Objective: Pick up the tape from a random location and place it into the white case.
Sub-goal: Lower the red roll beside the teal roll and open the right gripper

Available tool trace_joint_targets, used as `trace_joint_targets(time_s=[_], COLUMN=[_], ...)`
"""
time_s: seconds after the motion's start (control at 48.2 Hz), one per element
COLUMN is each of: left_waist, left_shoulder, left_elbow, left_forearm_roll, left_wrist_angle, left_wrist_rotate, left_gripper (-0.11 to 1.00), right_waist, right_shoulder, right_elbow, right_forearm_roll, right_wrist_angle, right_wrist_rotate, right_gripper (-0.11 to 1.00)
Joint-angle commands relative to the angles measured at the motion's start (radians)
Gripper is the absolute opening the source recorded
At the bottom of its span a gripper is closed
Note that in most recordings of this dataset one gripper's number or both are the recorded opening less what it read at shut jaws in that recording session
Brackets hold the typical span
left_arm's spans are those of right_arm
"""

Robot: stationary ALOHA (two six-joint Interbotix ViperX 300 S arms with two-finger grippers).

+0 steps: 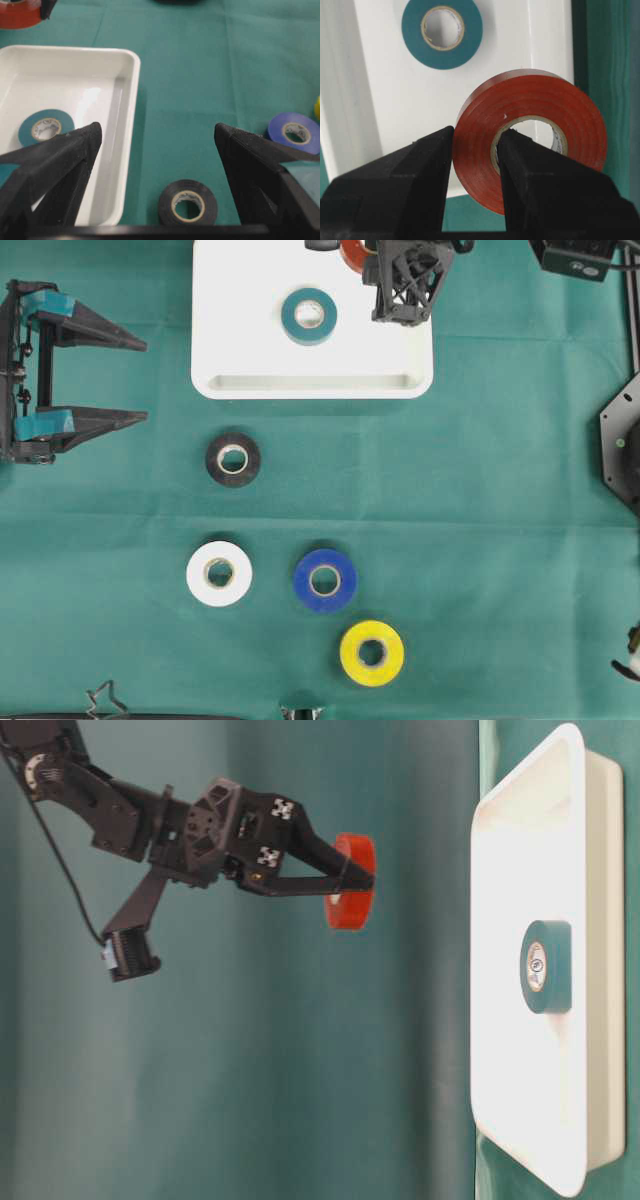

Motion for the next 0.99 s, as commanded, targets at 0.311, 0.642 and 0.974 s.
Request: trace_joint_targets(time_s=[0.311,0.642,0.974], left_waist=[0.0,-0.002,-0.002], left_shoulder=[0.002,0.002,0.002], left_elbow=[-0.021,-0.021,-0.021], left_forearm_roll=[-0.002,-0.002,-0.002], left_wrist_angle=[-0.005,-0.005,-0.005], left_wrist_rotate=[0.0,-0.002,-0.002], left_gripper=[0.97,0.97,0.97], right_waist=[0.002,0.003,0.003], right_shoulder=[0.044,0.129,0.14], right_elbow=[0.117,0.172,0.178], right_forearm_roll=[0.009,0.037,0.061], right_wrist_angle=[-0.179,-0.31,-0.31], right_wrist_rotate=[0.029,0.032,0.029], right_gripper=[0.29,0.29,0.29])
